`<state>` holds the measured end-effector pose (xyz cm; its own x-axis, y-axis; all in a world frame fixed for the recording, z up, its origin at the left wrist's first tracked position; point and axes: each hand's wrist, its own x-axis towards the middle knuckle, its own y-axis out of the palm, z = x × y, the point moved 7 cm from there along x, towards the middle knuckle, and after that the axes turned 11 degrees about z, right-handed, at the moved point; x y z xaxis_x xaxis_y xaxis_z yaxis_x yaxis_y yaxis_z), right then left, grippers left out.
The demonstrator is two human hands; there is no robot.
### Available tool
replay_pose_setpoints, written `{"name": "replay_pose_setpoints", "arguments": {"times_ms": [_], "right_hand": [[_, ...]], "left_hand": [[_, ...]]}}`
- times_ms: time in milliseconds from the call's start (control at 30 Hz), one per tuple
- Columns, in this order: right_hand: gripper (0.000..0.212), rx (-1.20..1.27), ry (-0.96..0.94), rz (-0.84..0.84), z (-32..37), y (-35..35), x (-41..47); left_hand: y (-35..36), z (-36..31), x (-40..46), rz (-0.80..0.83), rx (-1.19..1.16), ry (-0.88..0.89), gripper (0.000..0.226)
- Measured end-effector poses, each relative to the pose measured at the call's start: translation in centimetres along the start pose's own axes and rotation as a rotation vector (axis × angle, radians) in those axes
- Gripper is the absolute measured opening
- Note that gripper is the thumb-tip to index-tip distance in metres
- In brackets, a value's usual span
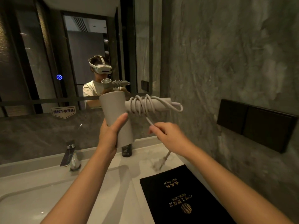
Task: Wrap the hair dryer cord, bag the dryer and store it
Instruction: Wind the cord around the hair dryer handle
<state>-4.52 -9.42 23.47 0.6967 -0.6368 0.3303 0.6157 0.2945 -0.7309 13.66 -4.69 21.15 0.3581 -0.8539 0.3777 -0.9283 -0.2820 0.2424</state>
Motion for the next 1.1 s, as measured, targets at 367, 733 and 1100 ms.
{"name": "replay_pose_setpoints", "arguments": {"times_ms": [367, 733, 1100], "right_hand": [[0.017, -0.292, -0.109, 0.004, 4.2, -7.1, -0.5], [0.015, 0.396, -0.244, -0.038, 1.7, -6.8, 1.2], [0.03, 0.91, -0.216, -0.071, -1.1, -2.2, 2.2]], "left_hand": [[-2.2, -2.7, 0.0, 0.068, 0.506, 0.087, 0.067], [-0.4, -0.9, -0.8, 0.346, 0.067, -0.152, 0.054], [1.2, 5.5, 0.0, 0.195, -0.502, -0.312, 0.092]]}}
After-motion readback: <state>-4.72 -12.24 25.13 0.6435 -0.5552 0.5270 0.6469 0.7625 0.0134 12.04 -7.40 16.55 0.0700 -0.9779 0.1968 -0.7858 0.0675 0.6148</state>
